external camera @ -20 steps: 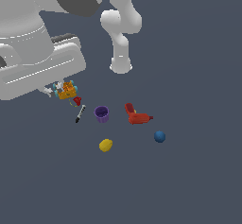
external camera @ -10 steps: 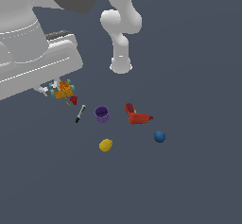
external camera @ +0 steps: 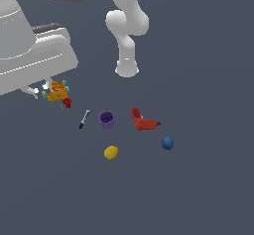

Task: Pick up a designated object from a clutter of objects.

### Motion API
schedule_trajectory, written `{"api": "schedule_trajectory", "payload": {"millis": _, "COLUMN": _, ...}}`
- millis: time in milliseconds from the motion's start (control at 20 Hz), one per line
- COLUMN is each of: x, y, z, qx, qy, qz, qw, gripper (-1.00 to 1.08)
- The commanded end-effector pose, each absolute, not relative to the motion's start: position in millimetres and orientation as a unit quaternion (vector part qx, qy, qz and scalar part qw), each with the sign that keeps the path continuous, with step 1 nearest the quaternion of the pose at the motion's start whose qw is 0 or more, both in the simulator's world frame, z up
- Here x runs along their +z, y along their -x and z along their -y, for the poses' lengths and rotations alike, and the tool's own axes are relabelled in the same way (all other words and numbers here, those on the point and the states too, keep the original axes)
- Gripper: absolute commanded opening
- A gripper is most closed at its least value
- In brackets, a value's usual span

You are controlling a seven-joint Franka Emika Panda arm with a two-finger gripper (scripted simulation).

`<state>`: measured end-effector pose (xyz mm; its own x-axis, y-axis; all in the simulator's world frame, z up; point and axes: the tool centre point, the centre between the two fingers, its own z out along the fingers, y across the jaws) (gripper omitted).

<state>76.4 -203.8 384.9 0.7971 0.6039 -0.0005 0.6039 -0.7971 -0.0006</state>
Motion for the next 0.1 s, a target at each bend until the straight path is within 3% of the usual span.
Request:
{"api": "schedule_trajectory", "payload": {"millis": 0, "x": 387.2, "y": -77.5, "z": 205.0, "qx": 0.0, "qy": 0.948, "qz": 0.319, "qw": 0.0, "gripper": -1.0}}
{"api": "schedule_trajectory", "payload": {"millis": 50, "x": 387.3, "y": -77.6, "z": 205.1, "qx": 0.0, "qy": 0.948, "qz": 0.319, "qw": 0.0, "gripper": -1.0}}
